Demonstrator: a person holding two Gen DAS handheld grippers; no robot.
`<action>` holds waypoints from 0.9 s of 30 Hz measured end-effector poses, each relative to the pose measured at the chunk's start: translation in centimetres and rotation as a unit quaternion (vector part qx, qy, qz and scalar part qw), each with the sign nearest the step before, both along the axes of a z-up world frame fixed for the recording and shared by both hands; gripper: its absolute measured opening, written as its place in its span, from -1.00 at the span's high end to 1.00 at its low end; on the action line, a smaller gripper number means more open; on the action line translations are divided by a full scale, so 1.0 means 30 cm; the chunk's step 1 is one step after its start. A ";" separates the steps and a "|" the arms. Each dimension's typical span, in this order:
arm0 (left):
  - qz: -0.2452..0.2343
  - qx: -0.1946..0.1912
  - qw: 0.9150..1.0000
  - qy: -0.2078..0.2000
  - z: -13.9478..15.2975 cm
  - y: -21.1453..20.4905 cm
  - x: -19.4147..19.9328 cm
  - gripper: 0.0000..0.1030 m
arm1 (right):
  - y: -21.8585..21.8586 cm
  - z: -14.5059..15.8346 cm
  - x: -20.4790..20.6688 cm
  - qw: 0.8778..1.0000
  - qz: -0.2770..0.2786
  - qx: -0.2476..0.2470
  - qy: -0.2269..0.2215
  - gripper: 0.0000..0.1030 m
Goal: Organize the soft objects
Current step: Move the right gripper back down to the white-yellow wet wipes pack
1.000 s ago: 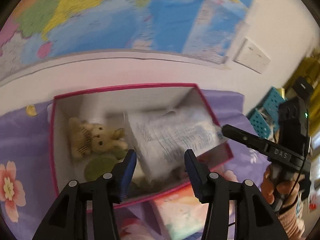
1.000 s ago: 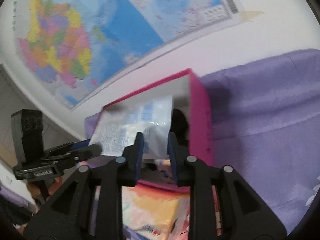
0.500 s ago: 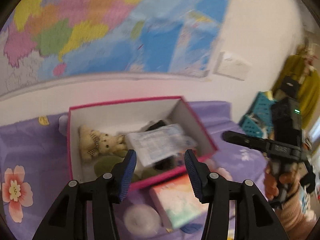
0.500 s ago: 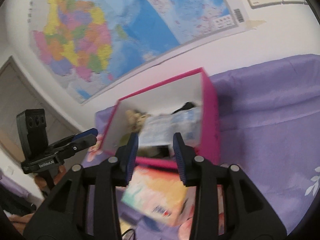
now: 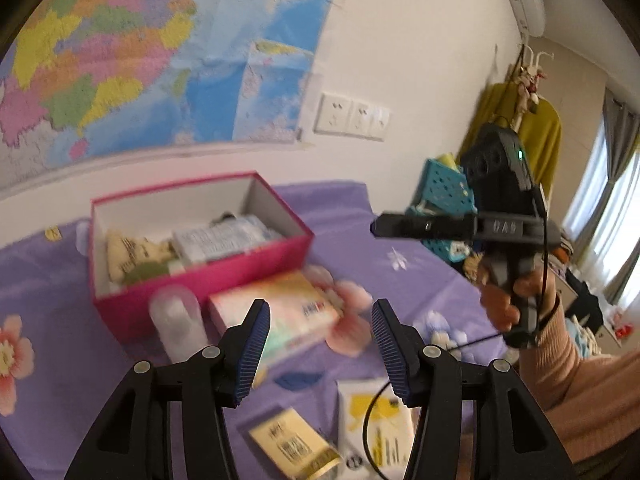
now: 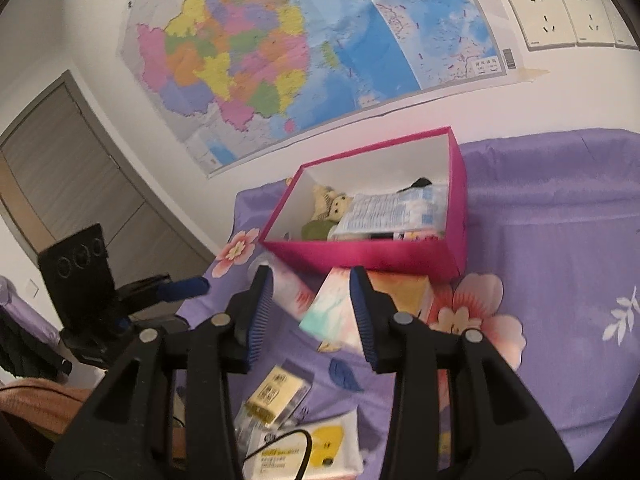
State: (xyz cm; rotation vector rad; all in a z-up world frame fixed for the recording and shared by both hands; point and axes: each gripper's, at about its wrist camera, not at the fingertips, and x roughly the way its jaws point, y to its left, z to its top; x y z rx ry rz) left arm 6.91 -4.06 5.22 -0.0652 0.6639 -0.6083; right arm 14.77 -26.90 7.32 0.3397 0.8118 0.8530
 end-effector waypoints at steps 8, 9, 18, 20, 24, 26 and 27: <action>-0.030 -0.005 0.997 0.069 -0.163 -0.026 -0.076 -0.05 | -0.043 -0.061 -0.114 0.999 0.008 -0.018 0.029 0.17; -0.030 -0.003 0.997 0.073 -0.179 -0.028 -0.085 -0.05 | -0.050 -0.067 -0.128 0.999 0.007 -0.020 0.032 0.17; -0.043 -0.013 0.991 0.126 -0.291 -0.031 -0.155 -0.05 | -0.175 -0.062 -0.232 0.999 -0.023 0.000 0.033 0.17; -0.047 -0.015 0.990 0.134 -0.305 -0.034 -0.176 -0.05 | -0.180 -0.073 -0.235 0.999 -0.021 -0.004 0.041 0.16; -0.051 -0.018 0.987 0.149 -0.325 -0.035 -0.208 -0.05 | -0.129 -0.147 -0.228 0.997 -0.002 -0.040 0.070 0.16; -0.051 -0.016 0.986 0.159 -0.336 -0.035 -0.220 -0.05 | -0.095 -0.208 -0.217 0.994 0.008 -0.060 0.092 0.17; -0.052 -0.015 0.985 0.164 -0.341 -0.032 -0.224 -0.05 | -0.084 -0.232 -0.213 0.993 0.013 -0.065 0.100 0.17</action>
